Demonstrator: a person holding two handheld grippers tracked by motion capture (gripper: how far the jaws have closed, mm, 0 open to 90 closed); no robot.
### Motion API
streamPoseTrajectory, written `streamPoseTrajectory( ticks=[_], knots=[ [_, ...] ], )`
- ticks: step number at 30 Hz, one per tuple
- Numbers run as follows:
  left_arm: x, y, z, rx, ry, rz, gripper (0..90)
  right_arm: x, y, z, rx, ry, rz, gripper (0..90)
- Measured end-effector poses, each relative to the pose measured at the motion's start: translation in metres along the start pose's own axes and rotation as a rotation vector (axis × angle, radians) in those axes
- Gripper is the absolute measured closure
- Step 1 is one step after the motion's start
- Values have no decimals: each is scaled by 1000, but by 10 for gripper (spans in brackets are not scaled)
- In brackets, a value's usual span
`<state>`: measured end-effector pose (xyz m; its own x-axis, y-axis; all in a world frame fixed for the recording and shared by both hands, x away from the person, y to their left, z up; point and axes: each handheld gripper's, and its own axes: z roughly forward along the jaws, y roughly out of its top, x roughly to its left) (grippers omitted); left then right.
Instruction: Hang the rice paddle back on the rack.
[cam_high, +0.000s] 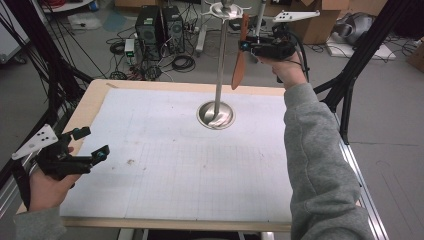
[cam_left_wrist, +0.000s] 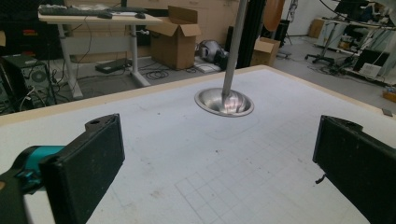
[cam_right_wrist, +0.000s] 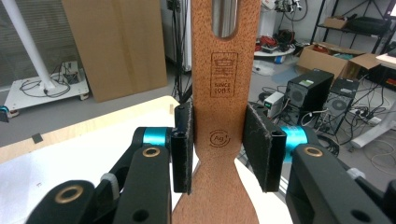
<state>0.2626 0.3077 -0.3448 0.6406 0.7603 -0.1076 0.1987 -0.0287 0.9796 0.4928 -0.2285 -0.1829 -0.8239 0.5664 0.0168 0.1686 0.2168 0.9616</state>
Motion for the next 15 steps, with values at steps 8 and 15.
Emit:
streamPoseTrajectory(
  ticks=[8, 15],
  knots=[
    [0, 0, 1, 3, -1, 0, 26, 0, -1, 0, -6, -1, 8, 646],
    [0, -1, 2, 6, -2, 1, 26, 1, -2, 0, -12, -11, 1, 639]
  ],
)
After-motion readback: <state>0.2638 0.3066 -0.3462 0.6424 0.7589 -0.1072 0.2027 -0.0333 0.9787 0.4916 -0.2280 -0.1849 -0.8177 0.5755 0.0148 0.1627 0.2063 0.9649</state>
